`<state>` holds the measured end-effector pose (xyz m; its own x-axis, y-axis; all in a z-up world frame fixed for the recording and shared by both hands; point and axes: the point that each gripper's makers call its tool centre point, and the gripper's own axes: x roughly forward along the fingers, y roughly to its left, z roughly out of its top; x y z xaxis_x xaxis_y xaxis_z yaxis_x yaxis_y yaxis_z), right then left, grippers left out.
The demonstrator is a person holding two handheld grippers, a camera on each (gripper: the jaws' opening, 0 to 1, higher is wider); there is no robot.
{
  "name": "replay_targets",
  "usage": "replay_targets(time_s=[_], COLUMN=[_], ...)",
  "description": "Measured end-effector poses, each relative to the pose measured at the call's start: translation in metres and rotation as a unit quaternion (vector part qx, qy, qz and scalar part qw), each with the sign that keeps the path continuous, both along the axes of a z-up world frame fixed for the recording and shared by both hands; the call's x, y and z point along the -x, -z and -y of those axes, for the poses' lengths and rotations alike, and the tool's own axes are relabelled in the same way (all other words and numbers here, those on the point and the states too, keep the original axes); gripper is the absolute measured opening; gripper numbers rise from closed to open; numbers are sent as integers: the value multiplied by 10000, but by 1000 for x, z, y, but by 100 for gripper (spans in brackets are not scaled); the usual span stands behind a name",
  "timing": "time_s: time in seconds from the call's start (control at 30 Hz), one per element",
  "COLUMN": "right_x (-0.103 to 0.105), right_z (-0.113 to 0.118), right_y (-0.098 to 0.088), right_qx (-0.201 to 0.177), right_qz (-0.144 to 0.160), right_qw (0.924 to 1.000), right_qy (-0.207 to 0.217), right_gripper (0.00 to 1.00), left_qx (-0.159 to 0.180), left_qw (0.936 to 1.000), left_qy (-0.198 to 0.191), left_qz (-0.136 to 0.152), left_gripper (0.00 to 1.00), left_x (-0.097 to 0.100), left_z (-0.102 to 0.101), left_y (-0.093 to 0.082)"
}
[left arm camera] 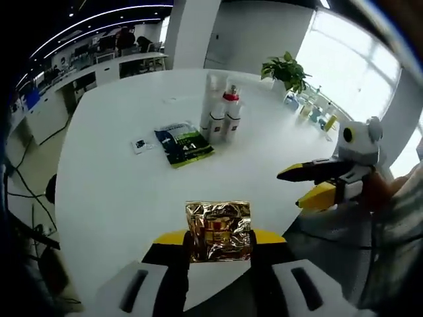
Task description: Arrange the skincare products in the storage area until every visible bottle or jar stands upright without overlapping.
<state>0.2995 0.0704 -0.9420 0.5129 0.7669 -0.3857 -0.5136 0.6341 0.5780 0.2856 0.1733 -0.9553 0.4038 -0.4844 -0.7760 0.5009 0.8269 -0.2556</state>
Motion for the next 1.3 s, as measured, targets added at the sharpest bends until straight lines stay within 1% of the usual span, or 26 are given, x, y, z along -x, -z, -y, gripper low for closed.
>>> replay_targets(time_s=[0.03,0.07,0.1,0.13,0.17,0.23,0.27,0.3,0.37,0.4,0.43,0.47,0.57,0.63,0.73,0.8,0.93,1.03,1.07,1.1,1.13,1.17,1.2,1.23,1.27,1.3], right_x=[3,11,14,15,16,20,25,29,31,32,34,37,34,37,41,42,46,49,49,49,49,49,48,47,46,45], right_z=[-3,-8,-9,-9,-9,-10,-13,-14,-16,-17,-19,-21,-24,-27,-31,-32,-32,-30,-29,-27,-26,-24,-23,-20,-19,-18], right_y=[-3,-5,-5,-5,-5,-6,-8,-9,-12,-15,-18,-20,-20,-16,-13,-12,-7,-10,-10,-11,-12,-13,-14,-16,-21,-22], right_qx=[-218,-581,-715,-850,-984,-1210,-1390,-1448,-1444,-1506,-1568,-1651,-1678,-1604,-1524,-1502,-1429,-1489,-1468,-1447,-1468,-1492,-1484,-1502,-1628,-1648], right_qz=[-114,-520,-673,-736,-799,-941,-1163,-1286,-1243,-1220,-1261,-1393,-1411,-1538,-1594,-1626,-1794,-1811,-1798,-1777,-1802,-1816,-1771,-1759,-1799,-1792], right_qw=[9997,9966,9947,9931,9913,9873,9818,9790,9787,9776,9756,9716,9707,9689,9674,9662,9637,9609,9612,9614,9596,9590,9601,9596,9561,9559], right_qy=[-63,-260,-311,-332,-352,-429,-561,-645,-762,-825,-879,-968,-988,-1090,-1247,-1319,-1367,-1476,-1493,-1523,-1585,-1585,-1578,-1604,-1643,-1644], right_gripper=[51,50,47,44,42,39,39,39,35,31,28,26,20,17,12,5,2,1,0,0,0,0,0,0,0,0], left_qx=[10,12,6,-1,-65,-84,-92,-93,-68,-46,-42,-75,-76,-94,-110,-119,-166,-99,-69,-16,111,156,328,543,613,901], left_qw=[10000,10000,10000,9999,9995,9992,9990,9988,9984,9983,9980,9976,9973,9963,9963,9962,9962,9967,9968,9970,9971,9971,9966,9961,9959,9941], left_qy=[42,66,84,108,268,321,354,408,458,477,513,573,593,686,684,690,656,618,628,610,607,601,580,524,509,498], left_qz=[6,4,30,52,162,231,239,261,319,342,366,383,428,502,516,522,543,519,496,480,447,440,488,465,428,343], left_gripper=[36,36,36,36,36,36,36,36,36,36,36,36,36,36,36,36,37,38,39,39,40,41,41,41,41,41], left_x=[2,6,7,8,11,14,18,20,25,27,29,32,37,42,45,47,50,52,53,53,54,54,53,52,53,54], left_z=[3,7,10,12,19,24,28,31,39,42,46,49,54,58,59,60,57,59,60,61,63,63,65,66,66,67], left_y=[0,-1,-1,-2,-3,-5,-7,-8,-11,-12,-12,-13,-13,-15,-16,-16,-16,-16,-16,-16,-16,-17,-20,-23,-24,-26])
